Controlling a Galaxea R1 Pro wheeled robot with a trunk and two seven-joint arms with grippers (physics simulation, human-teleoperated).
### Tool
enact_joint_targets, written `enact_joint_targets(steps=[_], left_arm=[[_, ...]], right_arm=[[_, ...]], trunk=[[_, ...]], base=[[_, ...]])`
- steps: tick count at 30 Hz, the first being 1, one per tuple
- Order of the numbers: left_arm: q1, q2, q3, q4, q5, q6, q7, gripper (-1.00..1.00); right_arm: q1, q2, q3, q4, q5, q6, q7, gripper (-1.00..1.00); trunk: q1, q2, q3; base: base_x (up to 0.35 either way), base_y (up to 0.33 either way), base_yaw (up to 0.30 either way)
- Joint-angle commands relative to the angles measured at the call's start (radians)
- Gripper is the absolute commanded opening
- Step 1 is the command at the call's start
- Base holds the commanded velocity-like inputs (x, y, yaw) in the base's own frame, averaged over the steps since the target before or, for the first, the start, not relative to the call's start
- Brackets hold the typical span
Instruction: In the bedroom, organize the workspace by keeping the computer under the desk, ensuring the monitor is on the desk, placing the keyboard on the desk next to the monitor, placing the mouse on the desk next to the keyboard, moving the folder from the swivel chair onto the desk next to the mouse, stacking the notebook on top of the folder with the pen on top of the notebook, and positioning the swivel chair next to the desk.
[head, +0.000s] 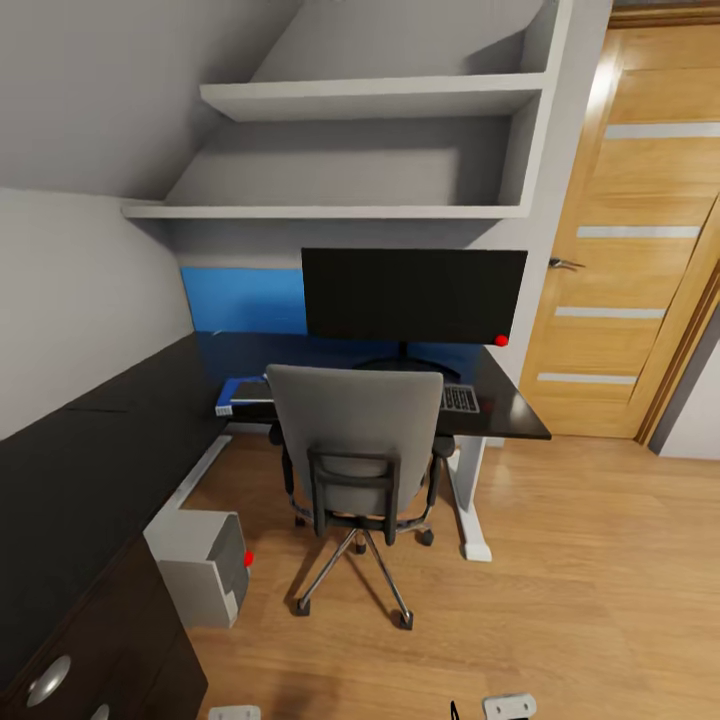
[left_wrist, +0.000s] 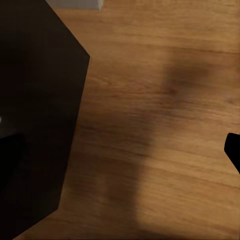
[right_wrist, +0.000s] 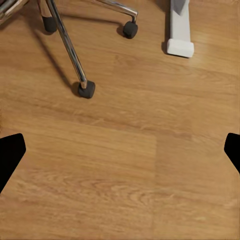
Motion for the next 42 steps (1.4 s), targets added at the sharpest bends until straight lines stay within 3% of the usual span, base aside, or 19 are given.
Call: enact_joint_targets(steps=[1, 11, 15, 28, 31, 42], left_arm=[[0.000, 0.000, -0.008, 0.001, 0.009, -0.004, 0.003, 1.00], [-0.001, 0.017, -0.009, -0.001, 0.008, -0.005, 0.003, 1.00], [-0.001, 0.041, -0.010, -0.003, 0.009, -0.004, 0.003, 1.00], [-0.001, 0.061, -0.009, -0.003, 0.010, -0.005, 0.003, 1.00], [-0.001, 0.081, -0.009, -0.003, 0.011, -0.007, 0.003, 1.00], [-0.001, 0.090, -0.008, -0.003, 0.011, -0.007, 0.003, 1.00]], right_arm=[[-0.001, 0.001, 0.008, 0.002, 0.000, -0.002, -0.007, 1.00], [-0.001, 0.001, 0.008, 0.002, 0.000, -0.002, -0.007, 1.00], [-0.001, 0.001, 0.008, 0.002, 0.000, -0.002, -0.007, 1.00], [-0.001, 0.001, 0.008, 0.002, 0.000, -0.002, -0.007, 1.00], [-0.001, 0.001, 0.008, 0.002, 0.000, -0.002, -0.007, 1.00], [-0.001, 0.001, 0.008, 0.002, 0.000, -0.002, -0.007, 1.00]], trunk=[[-0.004, 0.007, 0.002], [-0.042, 0.077, 0.034], [-0.058, 0.105, 0.046], [-0.108, 0.196, 0.087], [-0.119, 0.217, 0.096], [-0.161, 0.294, 0.131]], base=[[0.000, 0.000, 0.000], [0.000, 0.000, 0.000], [0.000, 0.000, 0.000], [0.000, 0.000, 0.000], [0.000, 0.000, 0.000], [0.000, 0.000, 0.000]])
